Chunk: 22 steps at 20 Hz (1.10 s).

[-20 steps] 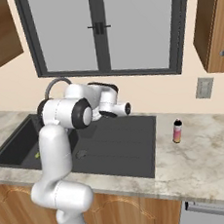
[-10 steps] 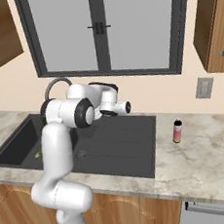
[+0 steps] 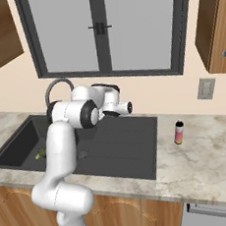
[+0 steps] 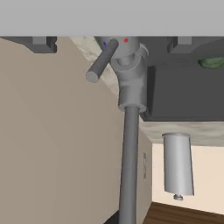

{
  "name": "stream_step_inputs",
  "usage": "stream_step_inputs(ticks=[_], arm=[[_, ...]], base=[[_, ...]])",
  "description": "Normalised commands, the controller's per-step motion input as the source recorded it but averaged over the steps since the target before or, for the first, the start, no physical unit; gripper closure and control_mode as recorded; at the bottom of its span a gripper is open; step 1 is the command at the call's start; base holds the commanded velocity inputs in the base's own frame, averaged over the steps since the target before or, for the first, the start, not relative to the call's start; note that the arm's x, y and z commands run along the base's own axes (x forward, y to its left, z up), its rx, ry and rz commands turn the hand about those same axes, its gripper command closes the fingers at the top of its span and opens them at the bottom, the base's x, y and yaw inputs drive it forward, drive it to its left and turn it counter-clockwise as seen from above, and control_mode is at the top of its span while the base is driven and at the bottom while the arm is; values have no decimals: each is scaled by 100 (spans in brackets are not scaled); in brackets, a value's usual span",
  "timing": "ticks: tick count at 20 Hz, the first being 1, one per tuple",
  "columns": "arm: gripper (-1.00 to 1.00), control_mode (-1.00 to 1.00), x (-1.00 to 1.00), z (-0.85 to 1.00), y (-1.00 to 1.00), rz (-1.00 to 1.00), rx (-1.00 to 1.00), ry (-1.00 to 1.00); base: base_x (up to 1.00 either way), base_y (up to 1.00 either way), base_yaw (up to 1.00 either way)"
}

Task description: Turn on the sink faucet. Then move the broccoli from the counter to the sink. Turn off the sink. Move the vegetable from the sink to the pot next to the stove. Finally move the pot to the rear right burner.

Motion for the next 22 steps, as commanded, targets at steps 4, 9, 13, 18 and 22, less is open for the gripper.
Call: stream_step_inputs(ticks=[4, 9, 13, 18, 22], arm=[[-100, -100, 30, -20, 2, 3, 0, 0], [-100, -100, 29, -15, 4, 3, 0, 0], [-100, -100, 21, -6, 8, 3, 0, -1], [-100, -100, 1, 1, 13, 9, 0, -3], [-100, -100, -5, 10, 16, 11, 0, -3]], base=[[0, 0, 0], [0, 0, 0], [0, 0, 0], [0, 0, 0], [0, 0, 0]])
